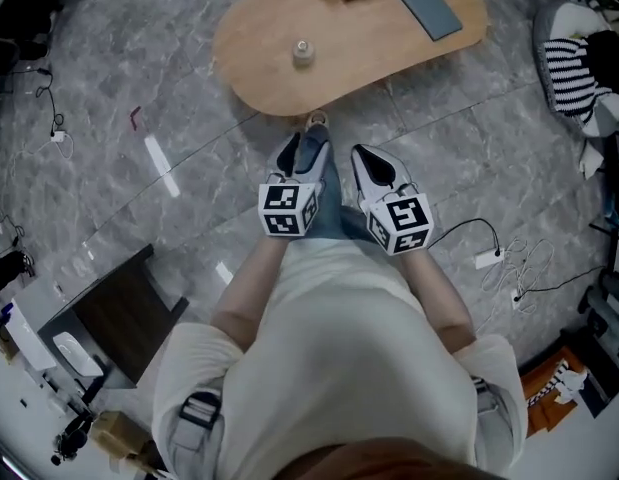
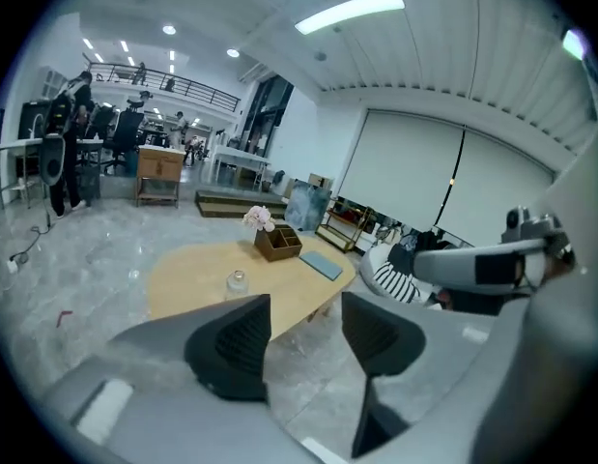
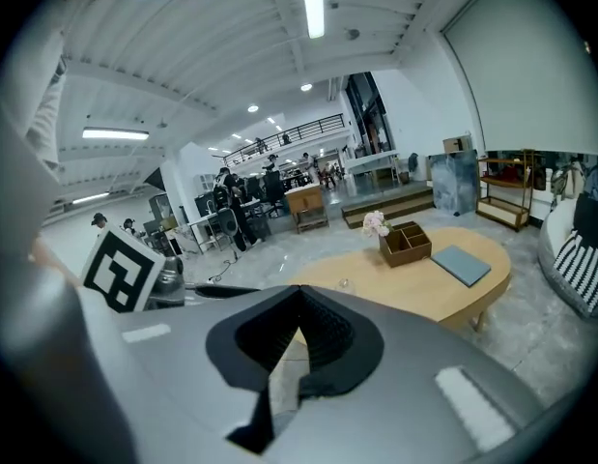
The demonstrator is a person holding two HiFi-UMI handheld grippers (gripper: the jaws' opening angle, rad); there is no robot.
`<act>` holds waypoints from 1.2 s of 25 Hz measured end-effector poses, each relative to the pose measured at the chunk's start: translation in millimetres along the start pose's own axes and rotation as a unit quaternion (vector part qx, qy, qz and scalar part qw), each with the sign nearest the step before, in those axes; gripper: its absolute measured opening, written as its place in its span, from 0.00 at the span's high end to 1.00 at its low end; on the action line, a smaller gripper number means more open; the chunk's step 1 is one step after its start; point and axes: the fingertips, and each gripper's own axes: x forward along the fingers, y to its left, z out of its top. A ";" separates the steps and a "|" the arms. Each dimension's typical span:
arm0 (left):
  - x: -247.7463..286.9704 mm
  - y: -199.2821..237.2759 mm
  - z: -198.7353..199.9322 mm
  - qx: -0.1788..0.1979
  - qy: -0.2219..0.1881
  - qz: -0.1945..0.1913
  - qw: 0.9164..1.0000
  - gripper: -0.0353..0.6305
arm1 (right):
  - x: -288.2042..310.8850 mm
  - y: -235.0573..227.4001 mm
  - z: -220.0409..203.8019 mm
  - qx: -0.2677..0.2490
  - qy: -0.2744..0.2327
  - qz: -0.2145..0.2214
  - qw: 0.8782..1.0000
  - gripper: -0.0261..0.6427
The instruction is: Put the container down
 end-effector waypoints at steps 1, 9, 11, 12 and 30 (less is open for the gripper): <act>-11.4 -5.9 -0.4 -0.003 -0.002 -0.003 1.000 0.61 | -7.7 3.7 0.6 -0.001 -0.005 -0.001 1.000 0.96; -97.0 -29.0 6.3 0.012 -0.015 0.036 0.999 0.94 | -63.8 32.8 17.6 0.005 -0.042 0.002 0.999 0.96; -113.2 -33.8 10.3 0.012 -0.021 0.036 0.999 0.94 | -73.3 41.1 21.5 0.003 -0.047 0.006 0.999 0.96; -120.6 -35.4 12.2 0.012 -0.025 0.036 0.999 0.94 | -77.0 45.2 23.1 0.002 -0.049 0.007 0.999 0.96; -186.1 -34.5 16.3 0.017 -0.065 0.032 0.997 0.94 | -102.9 97.4 26.9 -0.013 -0.075 0.022 0.997 0.96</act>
